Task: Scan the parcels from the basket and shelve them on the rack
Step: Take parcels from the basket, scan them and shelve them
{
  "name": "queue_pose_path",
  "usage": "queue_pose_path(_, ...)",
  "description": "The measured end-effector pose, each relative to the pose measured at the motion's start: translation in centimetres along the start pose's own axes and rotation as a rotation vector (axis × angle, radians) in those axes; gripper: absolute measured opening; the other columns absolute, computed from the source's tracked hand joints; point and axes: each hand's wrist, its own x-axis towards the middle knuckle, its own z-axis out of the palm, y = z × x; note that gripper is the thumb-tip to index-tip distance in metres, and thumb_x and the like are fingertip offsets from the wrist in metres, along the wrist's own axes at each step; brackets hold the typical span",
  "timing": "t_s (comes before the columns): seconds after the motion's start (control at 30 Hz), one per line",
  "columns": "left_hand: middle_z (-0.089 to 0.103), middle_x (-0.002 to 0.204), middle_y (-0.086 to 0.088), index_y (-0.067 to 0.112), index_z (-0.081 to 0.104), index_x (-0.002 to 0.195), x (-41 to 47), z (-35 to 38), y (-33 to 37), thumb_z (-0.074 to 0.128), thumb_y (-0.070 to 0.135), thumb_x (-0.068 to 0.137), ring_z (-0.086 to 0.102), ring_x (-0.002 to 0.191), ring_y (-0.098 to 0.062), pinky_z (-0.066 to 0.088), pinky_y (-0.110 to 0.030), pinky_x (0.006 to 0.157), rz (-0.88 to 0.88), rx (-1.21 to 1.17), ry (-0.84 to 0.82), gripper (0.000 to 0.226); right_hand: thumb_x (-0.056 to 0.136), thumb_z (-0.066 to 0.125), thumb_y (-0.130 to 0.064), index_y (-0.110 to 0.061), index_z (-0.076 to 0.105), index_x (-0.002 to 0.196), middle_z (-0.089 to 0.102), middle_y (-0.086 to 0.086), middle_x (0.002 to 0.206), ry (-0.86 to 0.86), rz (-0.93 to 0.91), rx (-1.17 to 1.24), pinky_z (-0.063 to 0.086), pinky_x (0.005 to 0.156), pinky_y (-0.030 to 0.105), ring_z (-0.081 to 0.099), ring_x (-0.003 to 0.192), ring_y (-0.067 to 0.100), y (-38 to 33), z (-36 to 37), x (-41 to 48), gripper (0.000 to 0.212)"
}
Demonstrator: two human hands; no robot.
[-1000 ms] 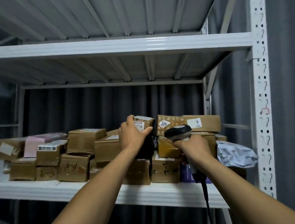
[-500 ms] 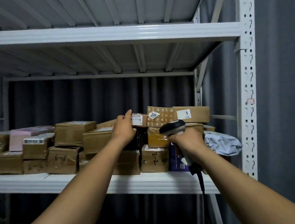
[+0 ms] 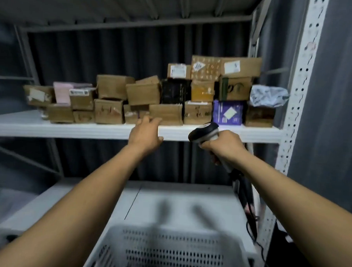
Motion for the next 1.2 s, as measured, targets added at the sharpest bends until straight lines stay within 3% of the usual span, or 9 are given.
queue_pose_path(0.13, 0.039, 0.144, -0.010, 0.022, 0.039, 0.144, -6.4, 3.5, -3.4, 0.064, 0.031, 0.089, 0.034, 0.132, -0.032, 0.041, -0.044, 0.100, -0.011, 0.071, -0.105, 0.061, 0.079, 0.072, -0.024, -0.007, 0.066, 0.072, 0.065, 0.009, 0.062, -0.131, 0.029, -0.077, 0.047, 0.045, 0.022, 0.064, 0.051, 0.020, 3.2, 4.6, -4.0, 0.020)
queue_pose_path(0.23, 0.042, 0.141, -0.008, 0.022, 0.041, 0.143, -10.7, 6.9, -6.0, 0.062, 0.029, 0.089, 0.037, 0.129, -0.031, 0.044, -0.042, 0.098, -0.030, 0.110, -0.183, 0.058, 0.079, 0.071, -0.020, -0.003, 0.066, 0.079, 0.069, 0.014, 0.073, -0.217, 0.056, -0.061, 0.057, 0.050, 0.030, 0.067, 0.052, 0.023, 6.1, 8.3, -6.0, 0.017)
queue_pose_path(0.47, 0.041, 0.144, -0.007, 0.022, 0.040, 0.143, -20.5, 16.7, -12.1, 0.061, 0.033, 0.091, 0.037, 0.131, -0.028, 0.040, -0.039, 0.102, -0.099, 0.150, -0.464, 0.057, 0.077, 0.074, -0.024, -0.009, 0.067, 0.089, 0.068, 0.007, 0.076, -0.363, 0.106, -0.076, 0.057, 0.058, 0.033, 0.068, 0.055, 0.022, 12.7, 16.4, -9.6, 0.021)
queue_pose_path(0.57, 0.039, 0.147, -0.008, 0.022, 0.041, 0.144, -25.2, 20.7, -14.9, 0.060, 0.030, 0.091, 0.039, 0.133, -0.028, 0.039, -0.039, 0.106, -0.132, 0.147, -0.618, 0.057, 0.078, 0.074, -0.028, -0.012, 0.067, 0.098, 0.069, 0.006, 0.083, -0.456, 0.118, -0.074, 0.055, 0.066, 0.034, 0.067, 0.067, 0.020, 15.6, 20.1, -10.5, 0.026)
queue_pose_path(0.73, 0.037, 0.148, -0.007, 0.020, 0.038, 0.145, -30.6, 25.4, -19.4, 0.060, 0.034, 0.092, 0.038, 0.133, -0.027, 0.038, -0.037, 0.108, -0.257, 0.137, -0.823, 0.059, 0.082, 0.074, -0.024, 0.002, 0.070, 0.100, 0.071, 0.019, 0.091, -0.550, 0.210, 0.014, 0.057, 0.077, 0.049, 0.069, 0.081, 0.030, 20.8, 27.1, -11.4, 0.032)
queue_pose_path(0.87, 0.041, 0.144, -0.008, 0.018, 0.041, 0.143, -33.0, 28.8, -22.3, 0.060, 0.040, 0.091, 0.042, 0.130, -0.027, 0.037, -0.035, 0.107, -0.356, 0.115, -0.940, 0.059, 0.086, 0.067, -0.024, 0.008, 0.061, 0.079, 0.065, 0.027, 0.079, -0.687, 0.213, -0.068, 0.046, 0.060, 0.034, 0.066, 0.082, 0.040, 25.2, 32.5, -11.8, 0.032)
queue_pose_path(1.03, 0.044, 0.139, -0.011, 0.015, 0.041, 0.141, -35.3, 34.1, -23.7, 0.055, 0.029, 0.096, 0.046, 0.125, -0.027, 0.038, -0.031, 0.106, -0.514, 0.079, -1.108, 0.050, 0.085, 0.067, -0.025, 0.001, 0.055, 0.068, 0.058, 0.019, 0.067, -0.775, 0.275, -0.112, 0.040, 0.059, 0.031, 0.059, 0.065, 0.026, 28.9, 36.5, -11.4, 0.033)
queue_pose_path(1.13, 0.045, 0.139, -0.018, 0.003, 0.036, 0.142, -35.6, 36.8, -24.3, 0.055, 0.016, 0.097, 0.047, 0.125, -0.031, 0.042, -0.011, 0.091, -0.529, 0.068, -1.210, 0.051, 0.085, 0.068, -0.023, -0.004, 0.050, 0.066, 0.052, 0.018, 0.067, -0.779, 0.300, -0.102, 0.031, 0.052, 0.027, 0.049, 0.062, 0.023, 30.1, 38.4, -10.9, 0.033)
queue_pose_path(1.2, 0.053, 0.128, -0.018, 0.005, 0.048, 0.132, -35.0, 38.0, -24.6, 0.053, 0.025, 0.098, 0.059, 0.103, -0.027, 0.052, -0.019, 0.077, -0.469, 0.160, -1.232, 0.040, 0.085, 0.068, -0.024, 0.004, 0.056, 0.072, 0.060, 0.026, 0.076, -0.794, 0.316, -0.104, 0.032, 0.051, 0.026, 0.057, 0.067, 0.029, 30.7, 39.5, -10.6, 0.033)
